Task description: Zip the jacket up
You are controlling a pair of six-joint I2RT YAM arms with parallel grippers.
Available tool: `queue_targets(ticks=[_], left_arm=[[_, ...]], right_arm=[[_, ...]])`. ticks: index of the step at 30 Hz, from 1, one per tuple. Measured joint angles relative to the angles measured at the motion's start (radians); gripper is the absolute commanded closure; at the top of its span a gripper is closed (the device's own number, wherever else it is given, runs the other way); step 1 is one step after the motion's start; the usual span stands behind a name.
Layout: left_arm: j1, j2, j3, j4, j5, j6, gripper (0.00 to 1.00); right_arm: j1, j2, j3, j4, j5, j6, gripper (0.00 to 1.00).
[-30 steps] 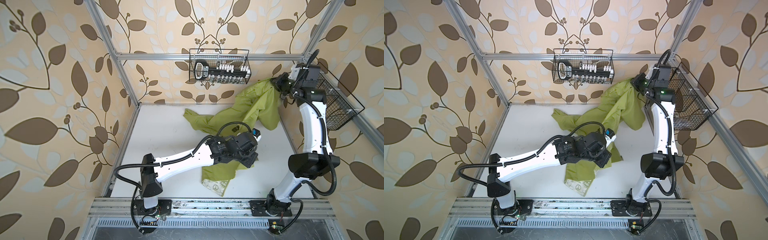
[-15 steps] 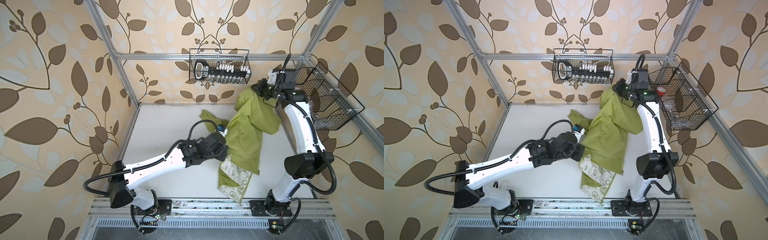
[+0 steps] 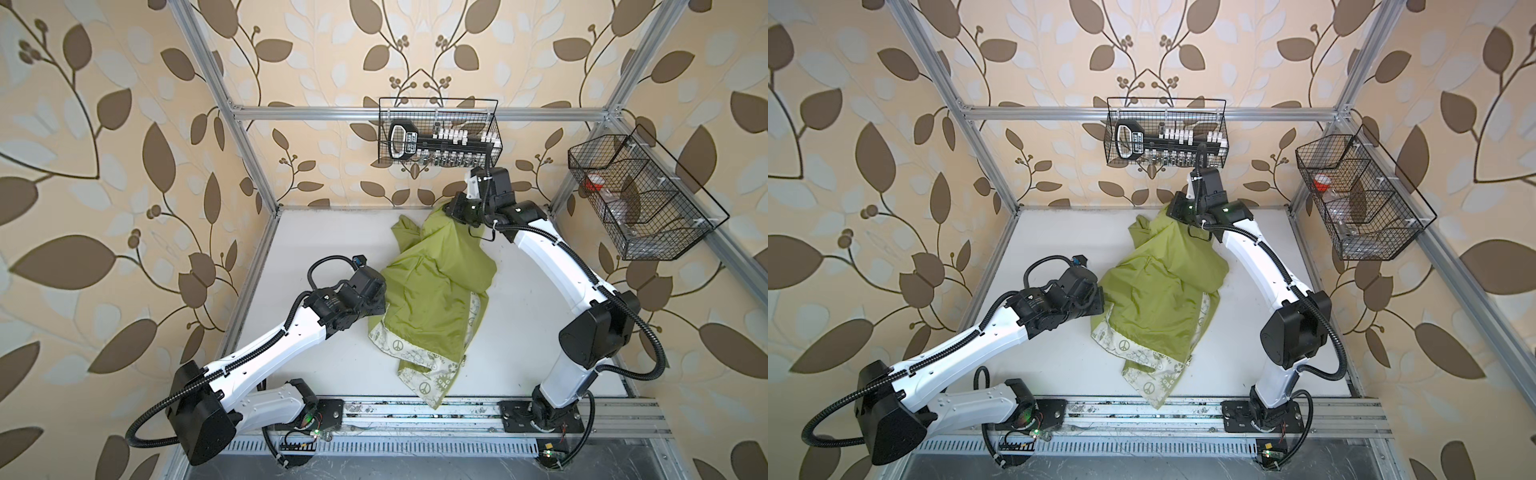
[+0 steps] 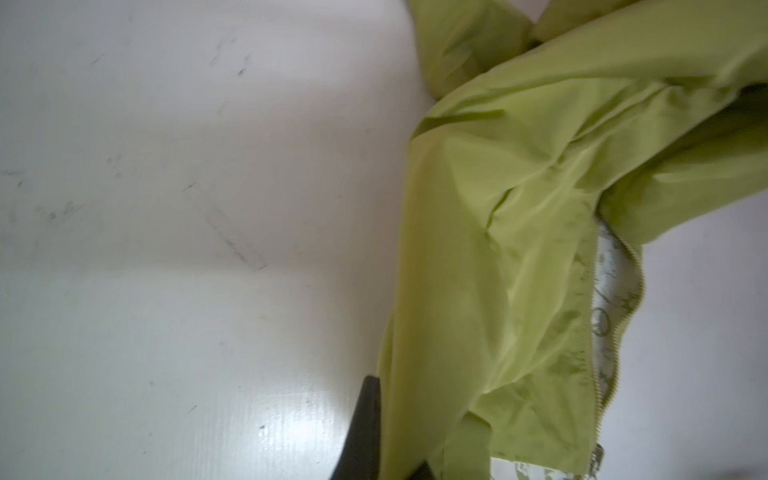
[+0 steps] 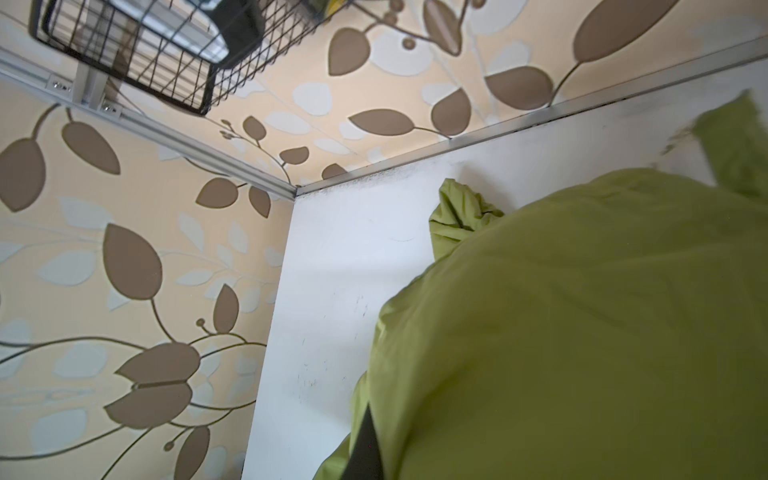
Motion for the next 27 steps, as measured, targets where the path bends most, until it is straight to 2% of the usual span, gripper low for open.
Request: queue_targets(ticks=[6,8,11,12,14,15,16,18,20,27], left_arm=[[0.107,0.006,-0.063,-0.053,-0.025,-0.080,1.00],[0.150,0.017,-0.076,-0.069,-0.031,-0.102,1.00],[0.217,0.027,-0.085,-0.096,-0.045,-0.122,1.00],[0.241,0.027,-0.086,-0.103,-0.047,-0.128,0.96],[0.285,0.026,-0.086,-0.114,-0.051,-0.132,0.54],[0.305,0.025,-0.087,-0.119,-0.052,-0.134,0.41],[0.322,0.020,-0.088,-0.121,-0.053,-0.135,0.31],[0.346,0.002,-0.093,-0.126,-0.052,-0.136,0.22],[0.356,-0.019,-0.094,-0.130,-0.050,-0.136,0.19],[0.355,-0.090,-0.093,-0.154,-0.008,-0.108,0.18]], right_arm=[[0.130,0.165,0.069,0.014,0.033,-0.001,0.99],[0.164,0.230,0.107,0.009,0.034,-0.001,0.92],[0.203,0.334,0.192,-0.016,0.018,-0.011,0.70],[0.210,0.367,0.227,-0.030,0.009,-0.017,0.62],[0.218,0.414,0.287,-0.058,-0.005,-0.034,0.50],[0.218,0.426,0.308,-0.069,-0.011,-0.045,0.45],[0.218,0.430,0.322,-0.083,-0.017,-0.055,0.41],[0.212,0.422,0.327,-0.096,-0.024,-0.079,0.36],[0.201,0.399,0.320,-0.103,-0.031,-0.099,0.33],[0.063,0.174,0.117,-0.090,-0.072,-0.134,0.33]])
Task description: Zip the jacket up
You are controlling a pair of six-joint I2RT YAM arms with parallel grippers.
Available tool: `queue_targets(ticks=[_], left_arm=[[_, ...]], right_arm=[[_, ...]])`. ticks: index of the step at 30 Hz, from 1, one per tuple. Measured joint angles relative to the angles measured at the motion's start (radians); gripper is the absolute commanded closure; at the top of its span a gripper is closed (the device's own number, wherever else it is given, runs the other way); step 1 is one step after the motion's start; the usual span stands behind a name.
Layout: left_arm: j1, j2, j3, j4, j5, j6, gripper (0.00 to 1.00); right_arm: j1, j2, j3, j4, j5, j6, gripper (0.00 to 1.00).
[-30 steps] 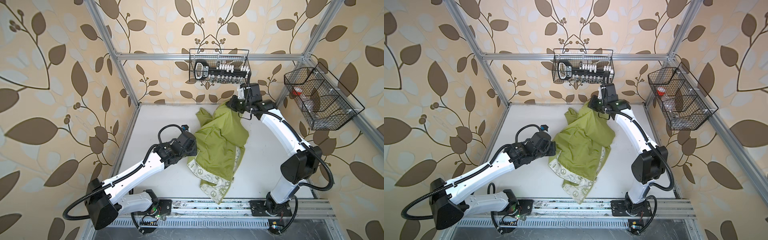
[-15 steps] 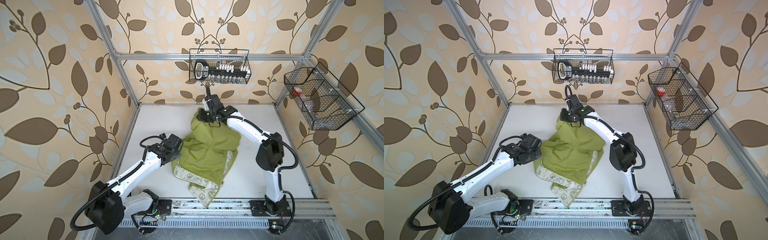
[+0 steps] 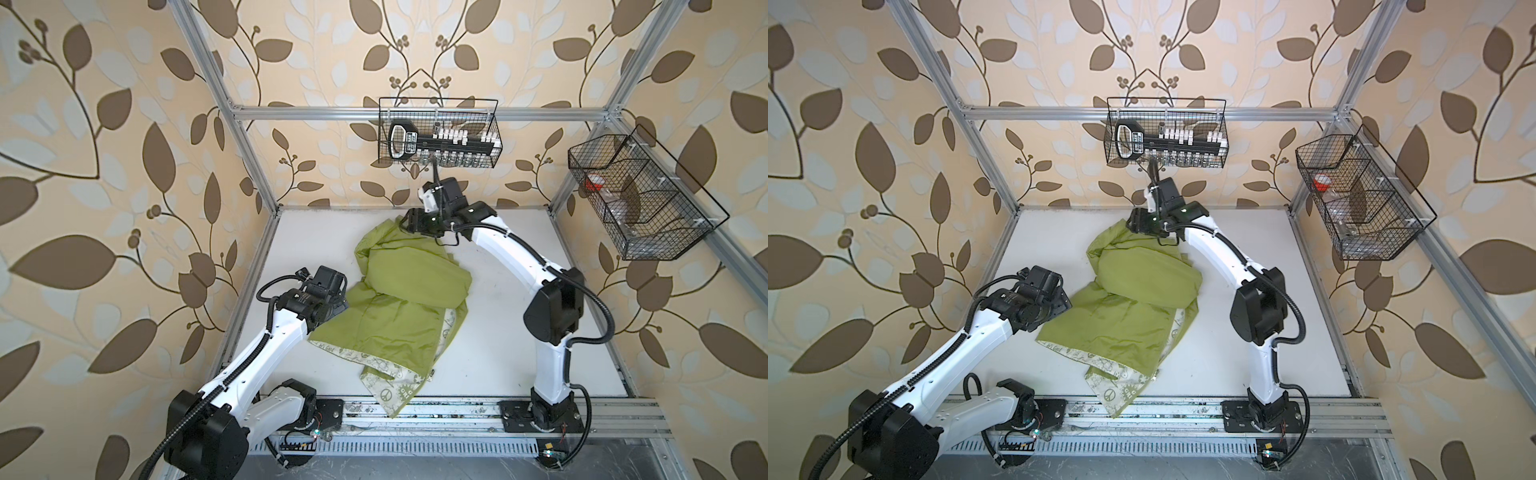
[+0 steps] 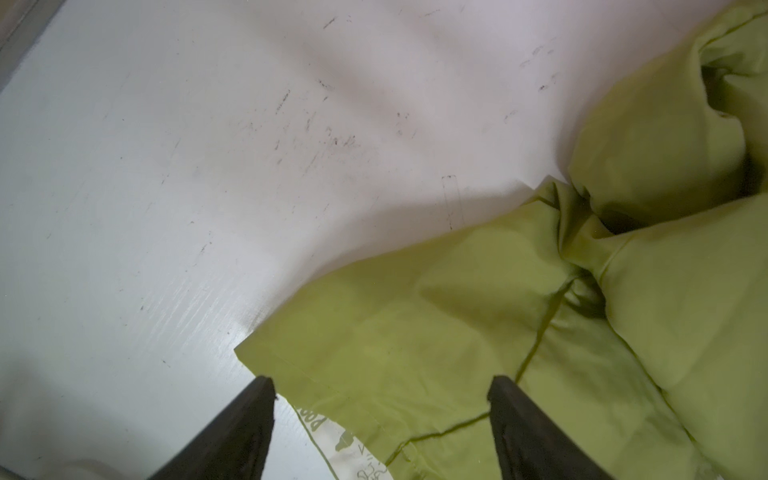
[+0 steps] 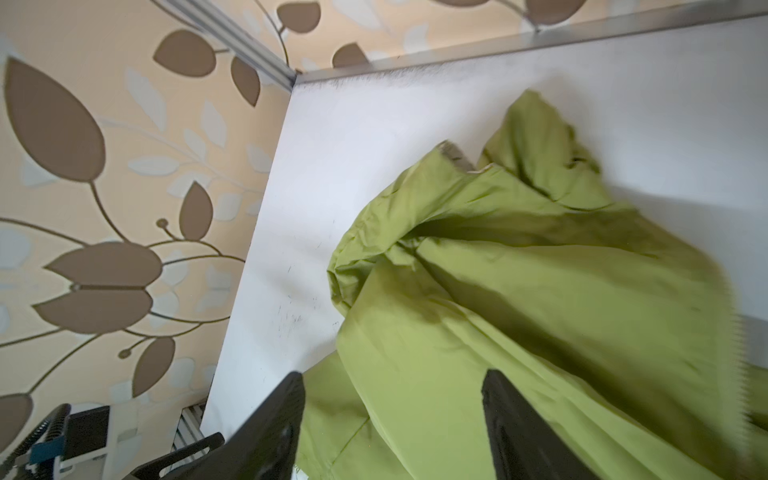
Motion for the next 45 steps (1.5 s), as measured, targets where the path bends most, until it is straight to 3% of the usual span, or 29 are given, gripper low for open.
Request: queue_targets(ticks=[4,8,13,18,23,28,32,36,38,45], left_arm=[[-0.080,-0.023,0.019,-0.005,0.058,0.037,0.19],[-0.365,0.007,0.066,0.001,0.072,0.064,0.22],[-0.742,0.153,0.119,0.037,0.059,0.099,0.23],[-0.921,0.355,0.146,0.102,0.067,0.134,0.19],[-0.943,0.496,0.150,0.160,0.063,0.140,0.14],[-0.928,0.515,0.139,0.205,-0.003,0.098,0.13],[-0.849,0.511,0.094,0.237,-0.065,0.032,0.17],[-0.743,0.511,0.056,0.238,-0.083,-0.001,0.20],[-0.700,0.524,0.055,0.236,-0.087,-0.006,0.30],[-0.672,0.589,0.061,0.247,-0.084,0.006,0.88]], right_arm=[[-0.118,-0.183,-0.217,0.032,0.000,-0.018,0.39],[-0.200,-0.336,-0.486,0.085,-0.020,-0.028,0.41],[-0.245,-0.392,-0.775,0.139,-0.060,-0.035,0.45],[-0.241,-0.396,-1.002,0.208,-0.100,-0.022,0.48],[-0.241,-0.418,-1.096,0.272,-0.116,0.000,0.46],[-0.224,-0.401,-1.099,0.357,-0.117,0.021,0.49],[-0.189,-0.335,-1.101,0.425,-0.125,0.051,0.52],[-0.177,-0.327,-1.129,0.468,-0.141,0.080,0.47],[-0.179,-0.352,-1.144,0.470,-0.145,0.085,0.44],[-0.225,-0.591,-1.192,0.414,-0.145,0.068,0.38]])
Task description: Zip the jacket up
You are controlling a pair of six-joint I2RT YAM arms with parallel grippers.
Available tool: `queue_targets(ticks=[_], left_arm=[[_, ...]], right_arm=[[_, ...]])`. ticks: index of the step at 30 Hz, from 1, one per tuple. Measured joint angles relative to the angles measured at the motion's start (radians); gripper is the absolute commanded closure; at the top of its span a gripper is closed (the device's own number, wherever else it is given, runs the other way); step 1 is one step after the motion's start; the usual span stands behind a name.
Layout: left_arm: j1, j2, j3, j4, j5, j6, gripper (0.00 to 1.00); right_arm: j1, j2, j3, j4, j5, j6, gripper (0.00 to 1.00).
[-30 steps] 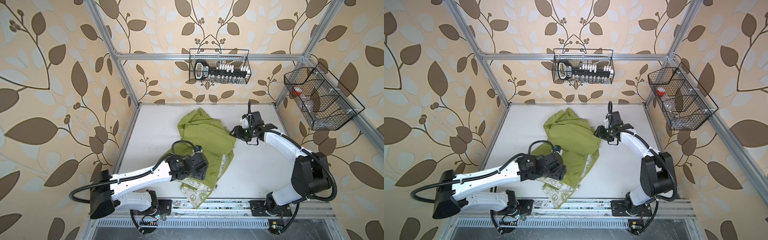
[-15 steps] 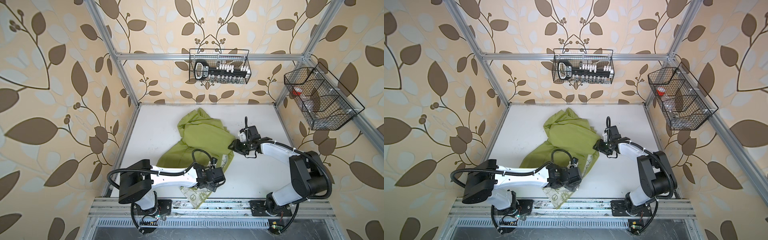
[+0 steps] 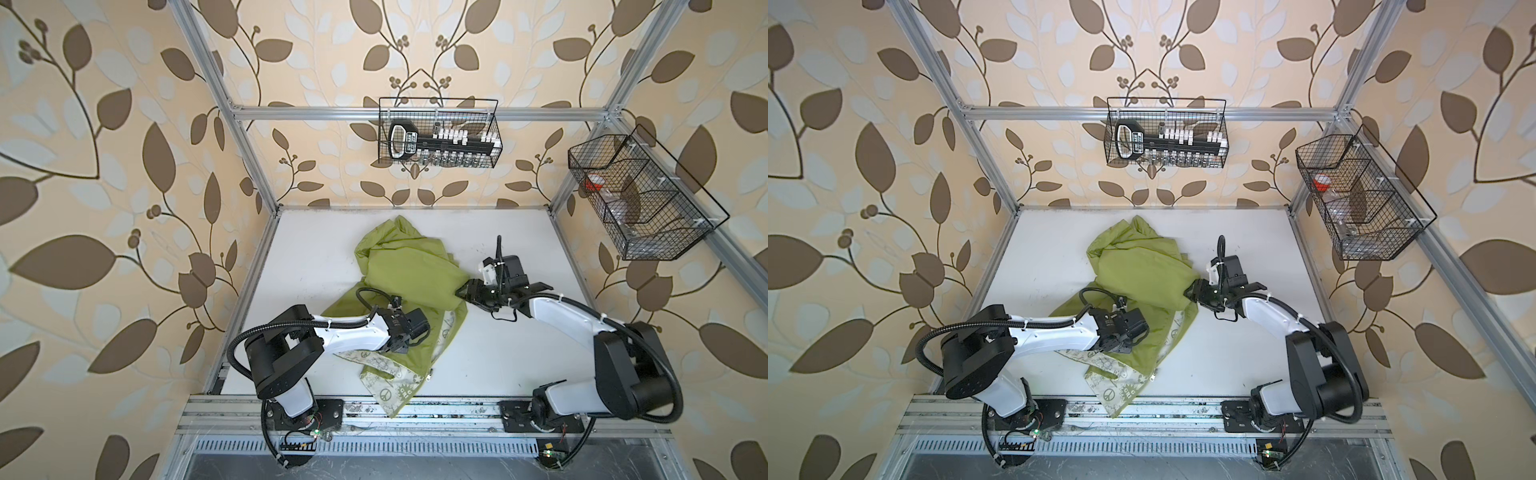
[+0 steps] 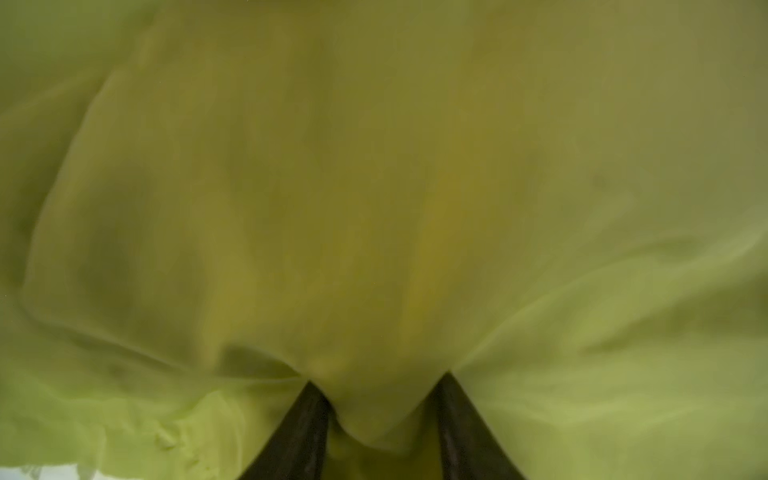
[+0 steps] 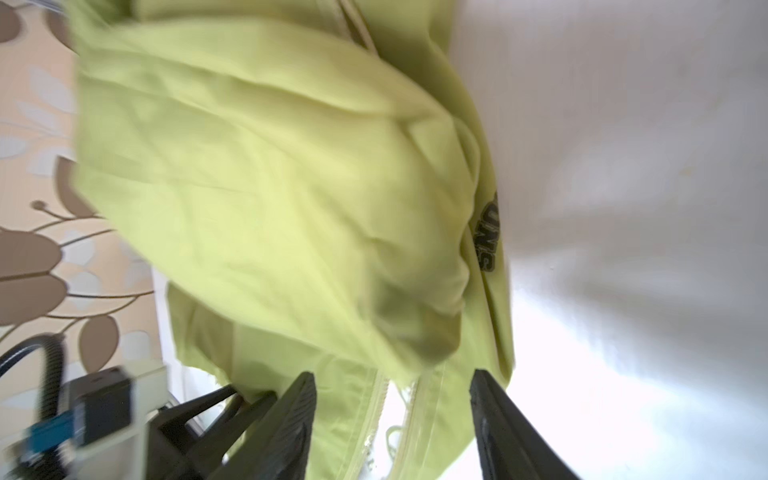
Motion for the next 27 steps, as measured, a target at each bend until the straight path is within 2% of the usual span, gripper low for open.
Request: queue_targets(ticks=[1,2,7,12,15,21,25,27], left_arm=[[0.002,0.006,0.003,0.003,0.000,-0.001,0.96],[0.006,0.013,0.010,0.002,0.000,0.000,1.00],[0.047,0.029,0.026,0.002,0.003,0.000,1.00],[0.089,0.027,0.029,0.003,0.014,0.008,1.00],[0.091,0.027,0.032,0.000,0.021,0.019,1.00],[0.091,0.027,0.032,0.000,0.026,0.026,1.00],[0.091,0.024,0.032,-0.001,0.030,0.027,1.00],[0.091,0.020,0.032,-0.001,0.038,0.029,1.00]], right_arm=[[-0.004,-0.032,-0.013,-0.005,0.001,-0.003,0.40],[-0.004,-0.058,-0.031,-0.009,0.003,-0.006,0.43],[0.005,-0.092,-0.161,-0.013,0.007,0.004,0.58],[0.040,-0.027,-0.205,0.012,0.010,0.029,0.57],[0.048,0.006,-0.205,0.063,0.009,0.050,0.55],[0.050,0.076,-0.186,0.164,-0.003,0.087,0.57],[0.051,0.152,-0.136,0.211,-0.010,0.097,0.62],[0.052,0.190,-0.110,0.230,-0.016,0.101,0.73]])
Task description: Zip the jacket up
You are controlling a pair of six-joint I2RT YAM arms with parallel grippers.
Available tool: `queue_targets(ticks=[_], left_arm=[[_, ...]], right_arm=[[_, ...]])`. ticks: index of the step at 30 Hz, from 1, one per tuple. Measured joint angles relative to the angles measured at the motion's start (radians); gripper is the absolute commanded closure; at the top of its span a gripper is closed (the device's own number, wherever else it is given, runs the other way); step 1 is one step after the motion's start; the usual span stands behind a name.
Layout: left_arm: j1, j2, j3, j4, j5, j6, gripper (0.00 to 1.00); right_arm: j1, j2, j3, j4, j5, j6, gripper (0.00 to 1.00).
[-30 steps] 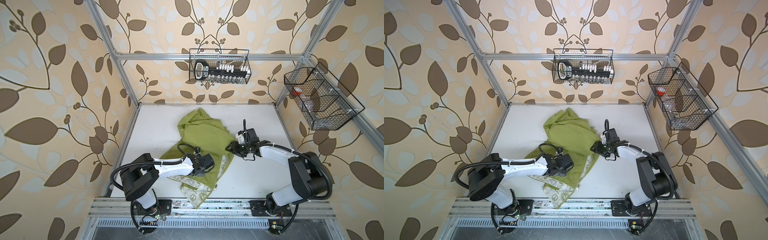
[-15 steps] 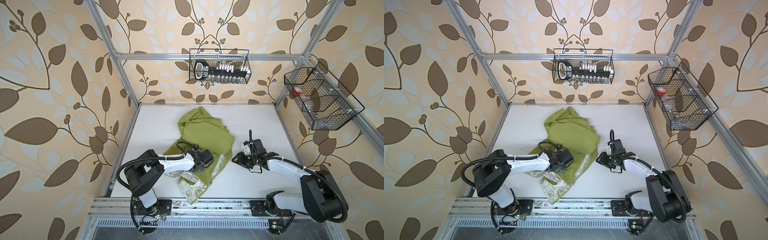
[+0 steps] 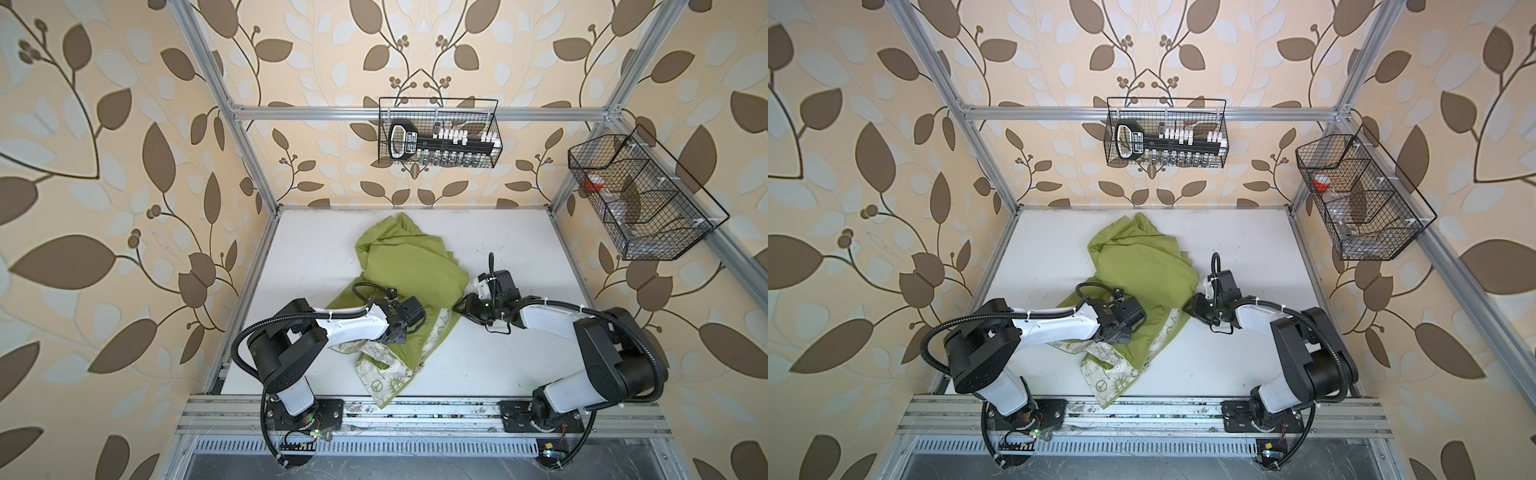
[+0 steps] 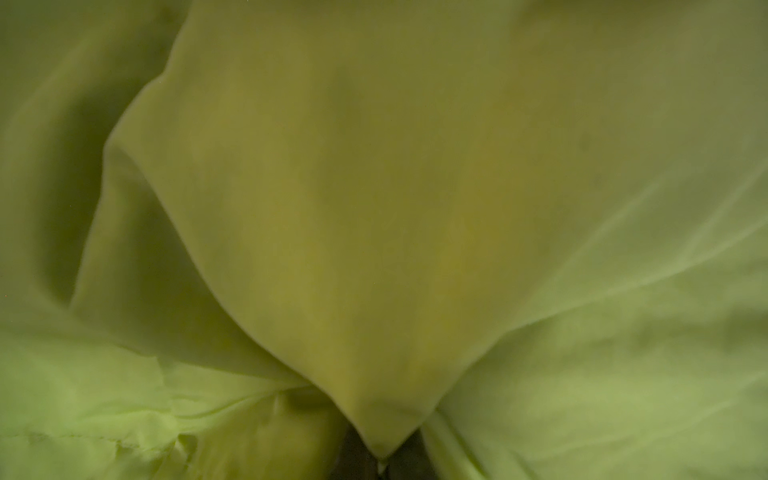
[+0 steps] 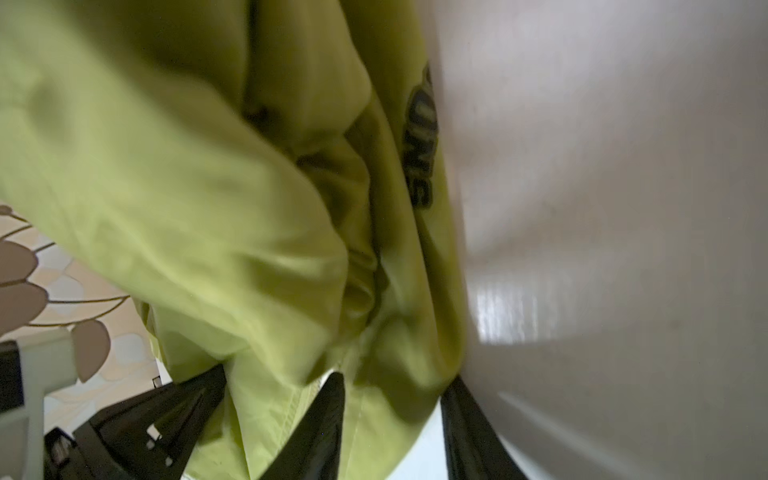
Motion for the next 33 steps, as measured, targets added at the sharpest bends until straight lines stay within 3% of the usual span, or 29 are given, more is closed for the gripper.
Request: queue_targets(ticks=[5,15,27,33], left_arm=[[0.000,-0.019,0.006,-0.013,0.013,0.009,1.00],[0.046,-0.180,0.018,-0.051,0.017,0.027,1.00],[0.174,-0.348,0.029,-0.015,0.069,0.051,1.00],[0.203,-0.378,-0.026,-0.011,0.113,0.052,1.00]], right_arm=[[0.001,0.074,0.055,0.000,-0.004,0.009,1.00],[-0.127,-0.016,0.266,-0.231,-0.015,-0.063,1.00],[-0.138,-0.015,0.823,-0.608,-0.001,-0.142,1.00],[-0.144,0.066,1.118,-0.772,0.109,-0.174,1.00]])
